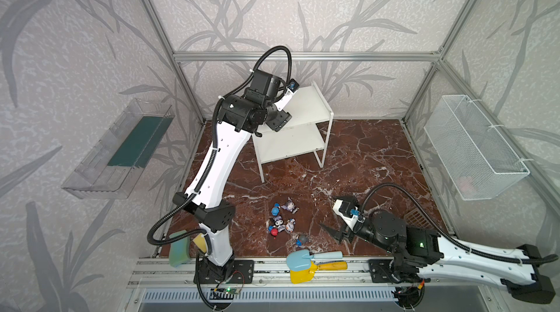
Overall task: Place and organize the plastic toys onto the shelf
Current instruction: 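Lower the figure onto the top shelf and open the left gripper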
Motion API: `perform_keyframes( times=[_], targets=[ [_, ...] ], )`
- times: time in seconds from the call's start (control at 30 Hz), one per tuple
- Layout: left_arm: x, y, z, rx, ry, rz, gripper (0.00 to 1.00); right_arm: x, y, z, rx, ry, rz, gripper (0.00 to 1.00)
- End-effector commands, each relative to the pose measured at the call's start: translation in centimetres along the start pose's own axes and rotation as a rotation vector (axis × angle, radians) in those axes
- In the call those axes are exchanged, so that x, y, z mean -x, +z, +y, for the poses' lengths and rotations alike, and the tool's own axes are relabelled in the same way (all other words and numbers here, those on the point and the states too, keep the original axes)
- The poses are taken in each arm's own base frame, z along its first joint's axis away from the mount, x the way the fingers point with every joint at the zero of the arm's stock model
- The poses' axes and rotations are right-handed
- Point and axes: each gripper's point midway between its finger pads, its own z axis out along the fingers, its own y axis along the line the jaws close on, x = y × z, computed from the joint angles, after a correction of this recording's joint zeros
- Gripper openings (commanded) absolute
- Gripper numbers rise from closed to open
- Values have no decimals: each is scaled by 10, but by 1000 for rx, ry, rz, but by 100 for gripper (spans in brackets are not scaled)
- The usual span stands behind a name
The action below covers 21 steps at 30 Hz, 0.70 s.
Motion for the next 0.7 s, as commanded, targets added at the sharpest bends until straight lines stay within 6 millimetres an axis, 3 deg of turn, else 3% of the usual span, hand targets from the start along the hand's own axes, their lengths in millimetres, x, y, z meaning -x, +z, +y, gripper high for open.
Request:
perform_keyframes(
  times=[0.0, 0.4, 0.67],
  targets=[
    [-5, -13, 9, 36, -6, 2, 78, 5, 0, 2, 7, 6, -24, 93],
    [-15, -19, 15, 77, -7, 18, 79, 6, 6, 7, 22, -2, -20, 93],
    [-9, -31, 10, 39, -26, -30, 82, 6, 9, 8, 25, -7, -15, 93]
  ],
)
